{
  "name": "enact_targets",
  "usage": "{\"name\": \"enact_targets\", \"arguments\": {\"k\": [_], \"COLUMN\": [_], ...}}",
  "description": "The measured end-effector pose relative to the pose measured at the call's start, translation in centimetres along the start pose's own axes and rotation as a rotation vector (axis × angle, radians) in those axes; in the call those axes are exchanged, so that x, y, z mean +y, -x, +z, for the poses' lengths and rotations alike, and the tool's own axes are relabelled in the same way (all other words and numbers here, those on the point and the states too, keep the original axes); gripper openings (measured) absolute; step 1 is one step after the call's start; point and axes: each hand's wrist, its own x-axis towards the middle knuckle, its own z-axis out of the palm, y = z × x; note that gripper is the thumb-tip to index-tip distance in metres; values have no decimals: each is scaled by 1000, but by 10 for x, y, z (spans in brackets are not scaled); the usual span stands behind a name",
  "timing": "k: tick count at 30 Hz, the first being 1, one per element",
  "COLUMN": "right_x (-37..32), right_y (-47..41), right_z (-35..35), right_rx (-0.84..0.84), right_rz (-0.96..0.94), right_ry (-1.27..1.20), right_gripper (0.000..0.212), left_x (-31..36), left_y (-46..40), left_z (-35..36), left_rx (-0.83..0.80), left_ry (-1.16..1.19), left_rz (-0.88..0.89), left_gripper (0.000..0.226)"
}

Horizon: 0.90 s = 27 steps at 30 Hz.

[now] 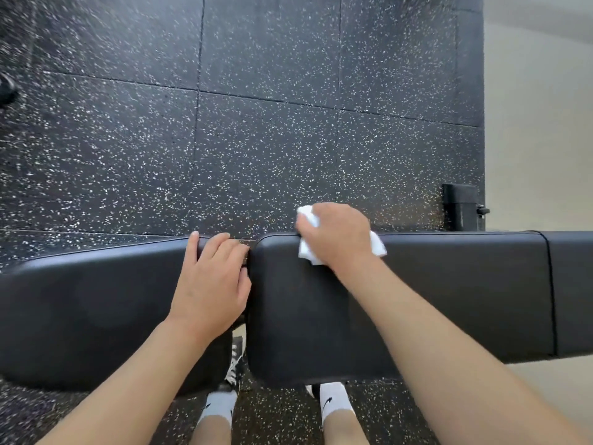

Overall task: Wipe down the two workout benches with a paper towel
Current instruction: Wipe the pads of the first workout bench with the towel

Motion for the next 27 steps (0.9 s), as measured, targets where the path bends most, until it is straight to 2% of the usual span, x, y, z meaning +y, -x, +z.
{"name": "enact_targets", "arguments": {"k": [2,5,8,10,14,16,22,27], "right_x": [-51,-92,-93,-86,-69,-56,-14,83], "right_y": [2,10,26,51,137,161,178,192], "right_z": [14,23,22,24,50,58,55,36], "right_rx": [4,48,169,226,135,101,143,336], "right_rz": [-124,-297,-401,-485,-668,-674,-660,-396], "right_ry": [-39,14,46,45,135,121,-33,-27], "right_gripper": [41,41,34,28,29,29,34,33], "left_x": [-14,-36,-50,-52,-48,-44,-4,62], "left_y": [5,12,17,19,23,25,27,11], "left_z": [-7,-15,-22,-25,-33,-36,-35,-17], "left_rx": [2,-4,-20,-14,-3,-7,-36,-58], "left_ry": [7,25,19,32,75,78,41,23], "left_rz": [-10,-58,-74,-72,-97,-88,55,175], "left_gripper": [42,54,64,61,58,55,51,56]}}
